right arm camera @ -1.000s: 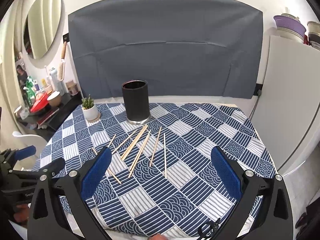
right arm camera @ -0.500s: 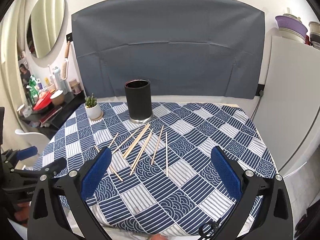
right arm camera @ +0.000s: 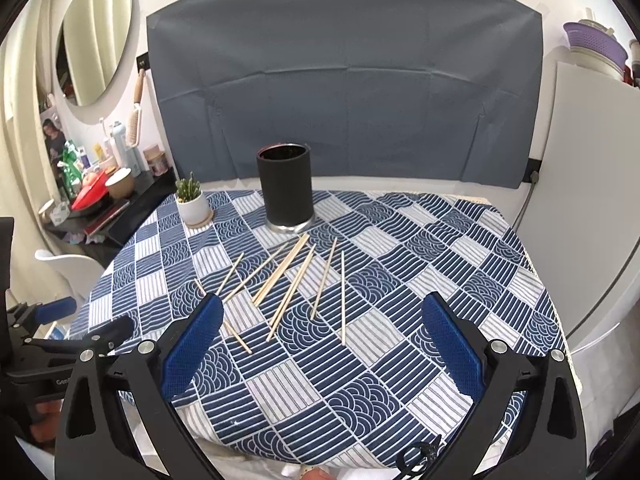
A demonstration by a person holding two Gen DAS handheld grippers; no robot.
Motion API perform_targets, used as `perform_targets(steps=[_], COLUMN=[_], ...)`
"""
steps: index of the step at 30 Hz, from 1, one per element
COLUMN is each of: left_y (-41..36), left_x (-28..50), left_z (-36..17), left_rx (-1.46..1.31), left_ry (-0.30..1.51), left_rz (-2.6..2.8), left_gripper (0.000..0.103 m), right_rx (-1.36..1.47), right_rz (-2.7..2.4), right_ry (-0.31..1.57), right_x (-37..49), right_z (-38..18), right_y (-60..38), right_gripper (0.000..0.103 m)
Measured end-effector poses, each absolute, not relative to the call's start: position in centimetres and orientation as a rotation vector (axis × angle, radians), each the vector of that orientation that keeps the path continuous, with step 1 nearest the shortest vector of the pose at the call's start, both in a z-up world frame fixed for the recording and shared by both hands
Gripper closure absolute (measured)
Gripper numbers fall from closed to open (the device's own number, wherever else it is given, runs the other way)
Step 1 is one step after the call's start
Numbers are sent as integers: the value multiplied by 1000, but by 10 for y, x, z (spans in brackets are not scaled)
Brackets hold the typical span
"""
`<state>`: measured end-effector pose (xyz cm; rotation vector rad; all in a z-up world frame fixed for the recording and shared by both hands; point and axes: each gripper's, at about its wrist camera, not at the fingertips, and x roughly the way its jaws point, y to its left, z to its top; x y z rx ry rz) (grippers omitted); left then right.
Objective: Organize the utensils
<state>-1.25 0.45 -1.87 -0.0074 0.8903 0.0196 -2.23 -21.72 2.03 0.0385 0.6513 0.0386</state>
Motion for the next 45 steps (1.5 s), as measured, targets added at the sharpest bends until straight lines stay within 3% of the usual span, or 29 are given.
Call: perform_targets(steps=[23, 45], left_y=[19, 56], left_x=[77, 158], left_z=[-55, -122], left_rx=[-137, -400], left_ry=[1075, 1312], left_rz=[125, 212], left_gripper=[6, 6], right_rx=[-23, -103], right_rz=[53, 52], right_ry=[824, 1120], right_x=[78, 187], right_z=[-11, -97], right_y=[-222, -225], right_gripper=[8, 8])
